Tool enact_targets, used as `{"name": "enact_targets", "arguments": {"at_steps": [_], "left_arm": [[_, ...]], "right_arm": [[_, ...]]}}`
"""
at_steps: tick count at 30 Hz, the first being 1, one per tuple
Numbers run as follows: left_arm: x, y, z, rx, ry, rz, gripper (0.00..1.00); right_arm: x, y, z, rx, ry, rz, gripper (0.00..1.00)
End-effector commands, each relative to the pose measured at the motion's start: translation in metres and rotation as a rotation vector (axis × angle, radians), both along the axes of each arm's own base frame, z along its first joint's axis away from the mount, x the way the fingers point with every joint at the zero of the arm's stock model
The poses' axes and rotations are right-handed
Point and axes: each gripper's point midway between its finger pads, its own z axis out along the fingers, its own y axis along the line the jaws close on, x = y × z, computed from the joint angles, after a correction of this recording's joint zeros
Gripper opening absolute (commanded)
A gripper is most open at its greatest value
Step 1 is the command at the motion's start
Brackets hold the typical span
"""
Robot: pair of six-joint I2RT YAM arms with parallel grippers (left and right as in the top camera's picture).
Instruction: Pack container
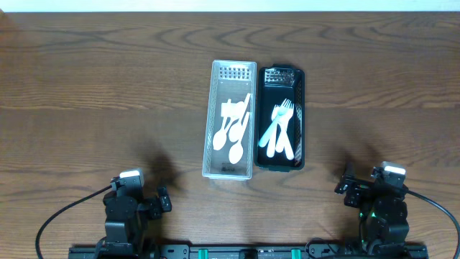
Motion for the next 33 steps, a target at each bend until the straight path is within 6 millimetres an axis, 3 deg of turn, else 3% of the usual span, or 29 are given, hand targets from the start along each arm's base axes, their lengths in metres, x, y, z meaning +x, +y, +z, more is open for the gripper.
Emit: {"name": "enact_targets", "arguments": {"at_steps": [1,12,33], "left_arm": [[0.0,0.002,-0.001,-0.002,0.0,0.012,0.98],[0.0,0.002,-0.001,-0.002,0.0,0.012,0.98],[0.0,0.002,-0.001,-0.002,0.0,0.012,0.98]], "right_arm": [[0.0,-0.003,-0.006,-0.016,0.001,-0.01,0.99],[-0.001,-0.002,-0.034,-0.022,0.066,-0.005,0.99],[0.0,0.001,-0.035,-0.012,0.067,0.014,0.99]]}}
